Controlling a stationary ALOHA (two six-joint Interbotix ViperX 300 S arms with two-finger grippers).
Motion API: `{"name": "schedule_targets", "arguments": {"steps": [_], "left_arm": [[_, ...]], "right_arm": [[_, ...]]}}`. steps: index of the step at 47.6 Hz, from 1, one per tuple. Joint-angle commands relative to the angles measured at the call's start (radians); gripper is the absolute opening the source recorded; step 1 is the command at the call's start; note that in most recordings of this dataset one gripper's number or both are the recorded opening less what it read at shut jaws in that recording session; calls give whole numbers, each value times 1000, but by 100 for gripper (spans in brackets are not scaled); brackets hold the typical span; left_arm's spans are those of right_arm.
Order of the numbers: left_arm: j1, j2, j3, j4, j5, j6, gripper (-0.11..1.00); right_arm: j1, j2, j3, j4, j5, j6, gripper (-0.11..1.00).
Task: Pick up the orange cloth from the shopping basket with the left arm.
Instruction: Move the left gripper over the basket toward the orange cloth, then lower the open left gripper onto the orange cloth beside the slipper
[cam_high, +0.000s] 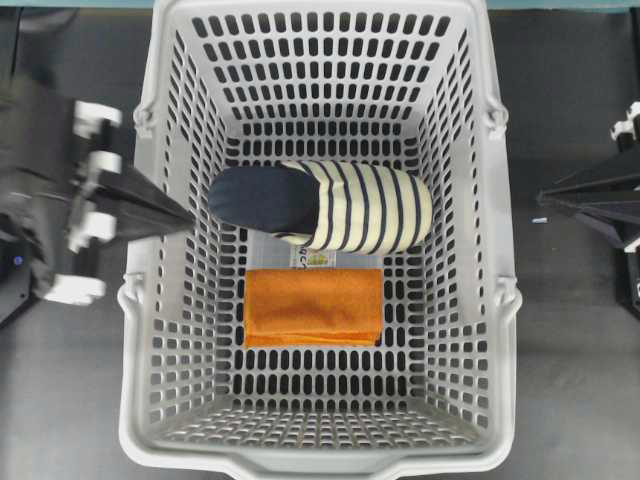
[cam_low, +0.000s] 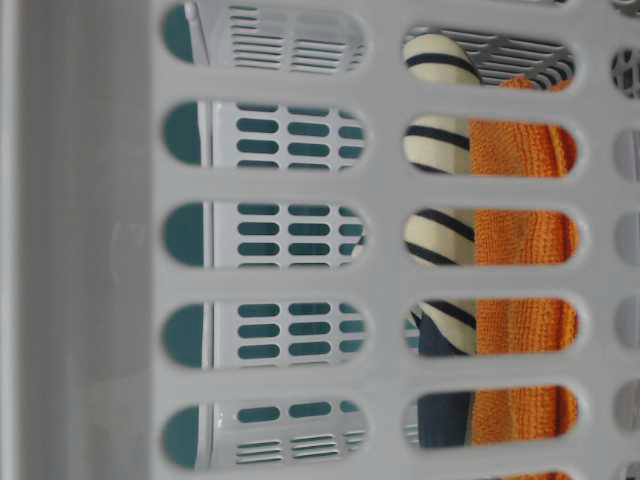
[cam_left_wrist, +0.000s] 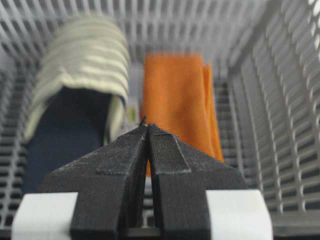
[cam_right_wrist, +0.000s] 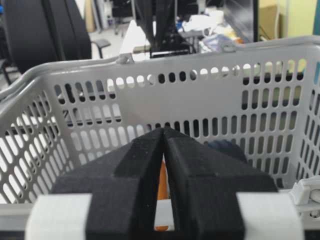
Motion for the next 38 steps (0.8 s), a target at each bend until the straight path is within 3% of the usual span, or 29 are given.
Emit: {"name": "schedule_targets", "arguments": {"steps": [1,19,33,38], "left_arm": [[-21,86,-114,3,112,0,0],[-48,434,-456,3,419,-9,0],[-54,569,-555,3,456,-9,1],[-54,604,-571,3,457,-15,17]], "right_arm": [[6,3,-12,6,-9,2,0],[6,2,-6,5,-6,2,0],[6,-11,-2,5,-11,0,0],[6,-12,0,5,-12,0,0]]}}
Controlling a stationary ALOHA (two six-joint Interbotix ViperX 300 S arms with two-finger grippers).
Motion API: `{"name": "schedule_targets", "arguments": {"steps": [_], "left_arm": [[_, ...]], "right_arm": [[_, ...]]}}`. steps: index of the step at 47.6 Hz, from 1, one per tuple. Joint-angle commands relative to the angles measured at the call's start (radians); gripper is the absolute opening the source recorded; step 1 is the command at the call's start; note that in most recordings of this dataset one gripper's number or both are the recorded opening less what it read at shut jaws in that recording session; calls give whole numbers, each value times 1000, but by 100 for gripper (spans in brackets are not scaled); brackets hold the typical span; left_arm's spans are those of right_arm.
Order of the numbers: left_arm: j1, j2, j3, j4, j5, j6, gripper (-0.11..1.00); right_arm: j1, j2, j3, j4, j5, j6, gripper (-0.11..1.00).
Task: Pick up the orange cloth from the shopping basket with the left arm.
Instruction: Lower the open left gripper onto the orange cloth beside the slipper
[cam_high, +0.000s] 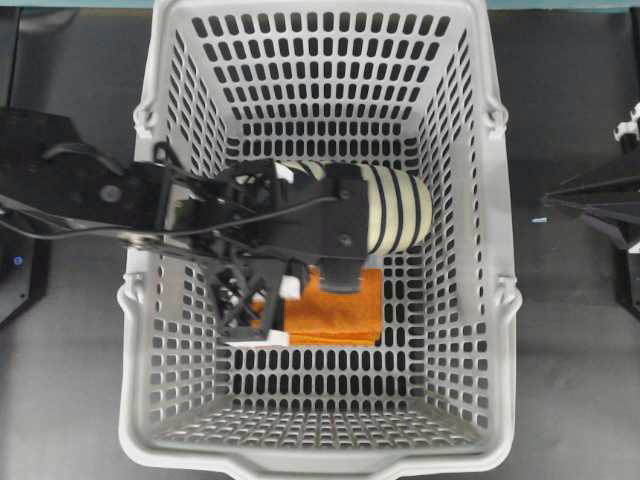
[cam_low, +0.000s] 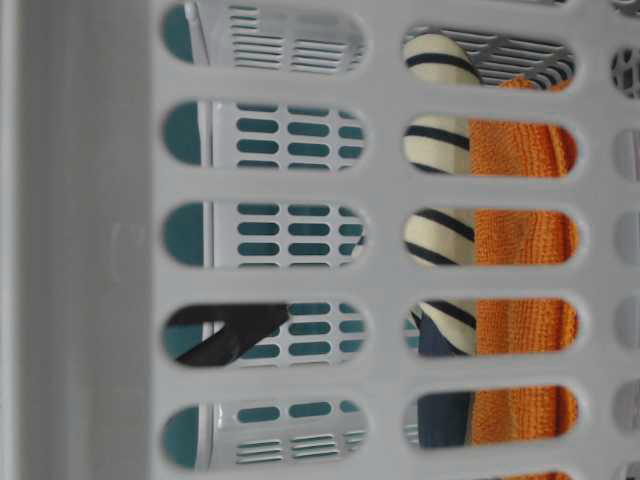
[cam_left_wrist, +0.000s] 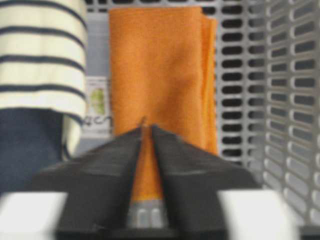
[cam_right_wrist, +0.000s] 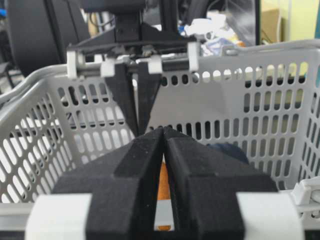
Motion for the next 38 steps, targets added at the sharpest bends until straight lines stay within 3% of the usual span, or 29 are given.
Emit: {"name": "schedule_targets", "arguments": {"steps": [1,8,13,38], "left_arm": [[-3,12,-35,3,-2,0,22],[-2,32,-40,3,-3,-5,67],[-2,43,-37,3,-3,-32,88],[-9,160,34,3,-77,-74,90]], "right_arm": [[0,5,-6,3,-11,0,0],[0,2,-5,3,-12,0,0],[0,-5,-3,3,-12,0,0],[0,-66,9,5,-14,2,0]]}}
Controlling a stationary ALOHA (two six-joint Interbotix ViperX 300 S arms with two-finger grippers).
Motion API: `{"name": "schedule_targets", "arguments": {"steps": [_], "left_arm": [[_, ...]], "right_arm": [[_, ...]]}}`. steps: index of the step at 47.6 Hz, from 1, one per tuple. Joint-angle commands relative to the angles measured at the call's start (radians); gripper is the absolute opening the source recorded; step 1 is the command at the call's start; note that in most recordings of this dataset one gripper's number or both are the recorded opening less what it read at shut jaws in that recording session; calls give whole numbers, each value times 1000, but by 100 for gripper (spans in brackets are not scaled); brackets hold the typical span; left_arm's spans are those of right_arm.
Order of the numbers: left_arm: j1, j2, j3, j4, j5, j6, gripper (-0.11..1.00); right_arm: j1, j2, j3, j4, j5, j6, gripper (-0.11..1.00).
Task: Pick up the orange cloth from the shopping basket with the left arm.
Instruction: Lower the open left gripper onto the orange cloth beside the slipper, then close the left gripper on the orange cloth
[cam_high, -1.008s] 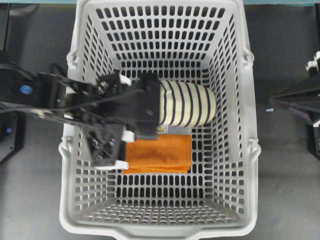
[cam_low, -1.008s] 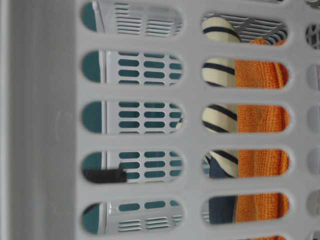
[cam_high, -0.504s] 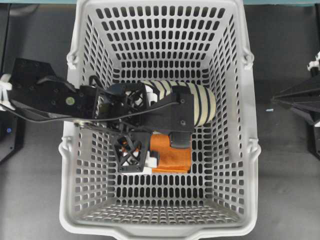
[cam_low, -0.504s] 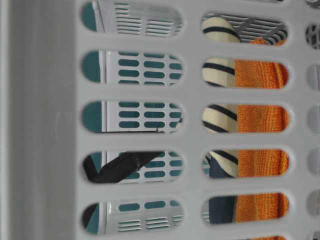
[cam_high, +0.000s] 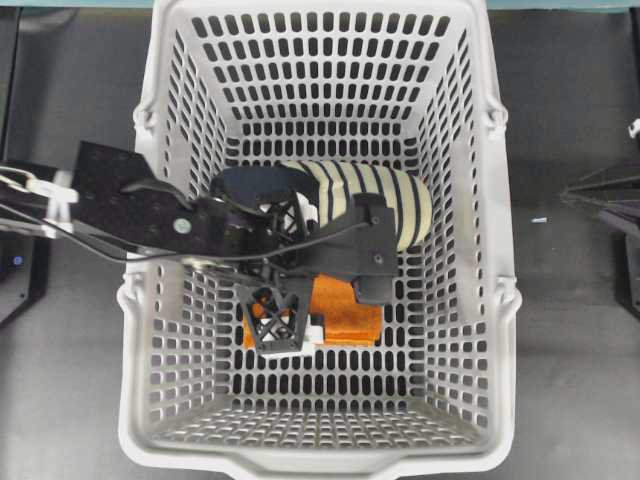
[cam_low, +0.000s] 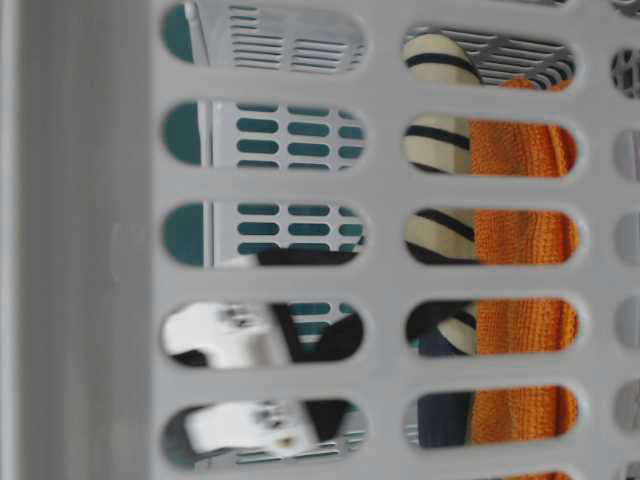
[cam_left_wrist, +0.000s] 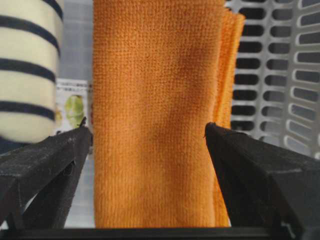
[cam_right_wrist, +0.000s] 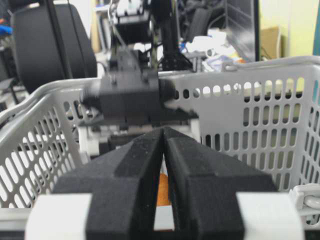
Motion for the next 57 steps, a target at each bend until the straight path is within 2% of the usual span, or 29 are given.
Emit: {"name": "schedule_targets", "arguments": {"steps": [1,20,27,31,35,44,52,57], "left_arm": [[-3,15,-5,3,-8,-2,90],[-3,38,26,3,-6,-2,89],[-2,38,31,3,-6,-3,84],[-3,37,29,3,-6,0,75],[-3,32,25,3,-2,6,60],[-2,-6,9,3,0,11,16],[2,-54,-58,3,38,12,14],[11,-84,-146,3,114,14,14]], "right_arm": [[2,3,-8,3,-11,2,0],[2,3,-8,3,-11,3,0],[2,3,-8,5,-11,5,0],[2,3,-6,5,-11,5,0],[2,3,-6,5,-11,5,0],[2,2,-6,5,-8,5,0],[2,2,-5,5,-6,5,0],[2,3,-3,5,-8,5,0]]}}
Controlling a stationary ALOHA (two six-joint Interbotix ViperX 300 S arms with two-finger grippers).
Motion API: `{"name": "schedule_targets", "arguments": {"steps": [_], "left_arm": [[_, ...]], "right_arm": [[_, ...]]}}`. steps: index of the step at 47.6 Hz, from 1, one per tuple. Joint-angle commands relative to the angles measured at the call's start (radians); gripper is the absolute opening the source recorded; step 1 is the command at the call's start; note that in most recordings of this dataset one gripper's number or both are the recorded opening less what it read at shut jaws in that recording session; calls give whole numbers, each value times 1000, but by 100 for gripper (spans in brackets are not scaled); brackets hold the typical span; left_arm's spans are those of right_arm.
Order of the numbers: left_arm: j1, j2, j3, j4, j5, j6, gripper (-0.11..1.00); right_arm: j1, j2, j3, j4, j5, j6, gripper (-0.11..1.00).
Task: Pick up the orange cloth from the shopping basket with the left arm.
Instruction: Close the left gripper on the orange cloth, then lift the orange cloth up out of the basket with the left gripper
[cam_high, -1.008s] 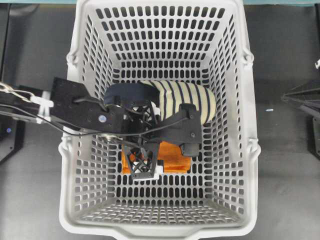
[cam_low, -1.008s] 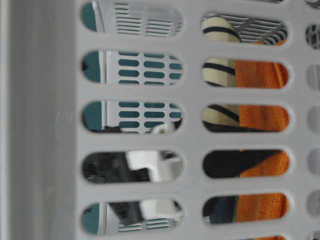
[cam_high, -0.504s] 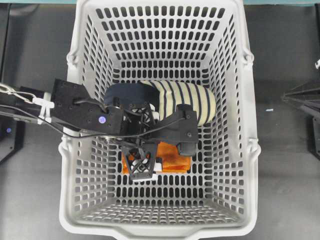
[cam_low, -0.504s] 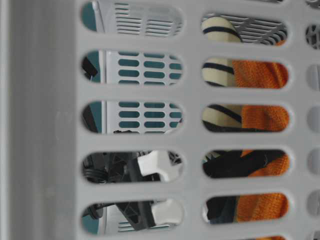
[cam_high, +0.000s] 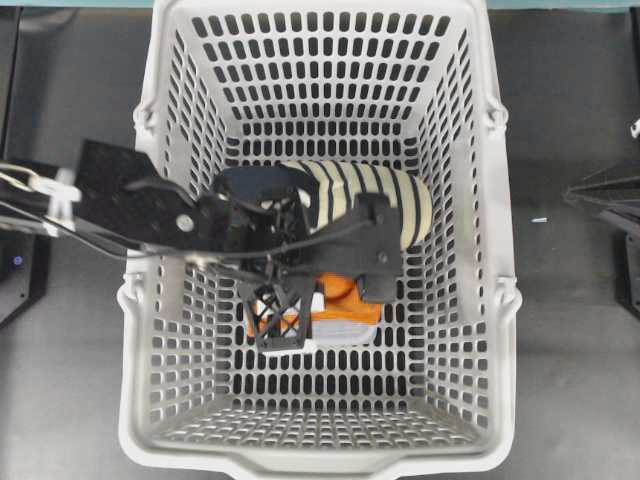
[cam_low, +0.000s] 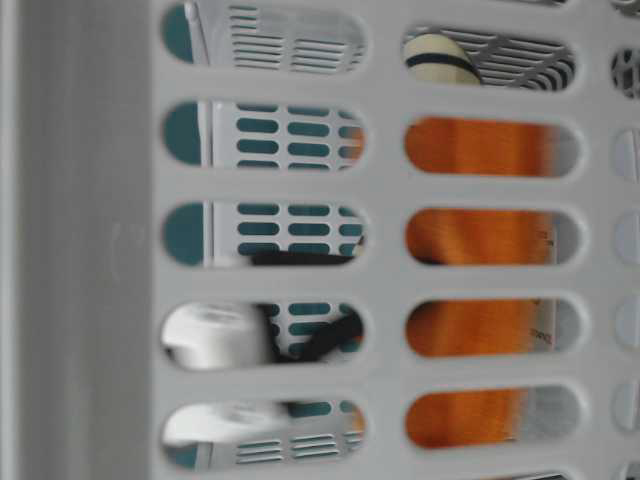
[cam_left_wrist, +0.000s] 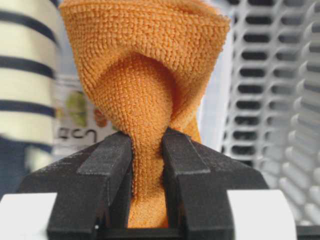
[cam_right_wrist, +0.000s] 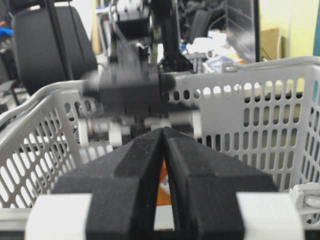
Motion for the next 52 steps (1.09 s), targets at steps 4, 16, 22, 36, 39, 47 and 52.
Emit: {"name": "schedule_targets", "arguments": {"steps": [4,16,22,36,39,47,52], "left_arm": [[11,-66,-163,5,127,2,14],[9,-71,-477,3,428,8,14],[5,-43,-623,3,545,11,14],[8,23,-756,3,707,63,14],[9,21,-750,5,704,64,14],[15,6,-699,3,663,63,14],[15,-14,-658,5,629,61,14]], "right_arm": [[2,6,-5,5,-8,2,0],[2,8,-3,5,-8,2,0],[2,6,-2,5,-8,2,0],[2,3,0,5,-8,2,0],[2,3,0,5,-8,2,0],[2,0,0,5,-6,2,0],[2,-3,0,5,-6,2,0]]}}
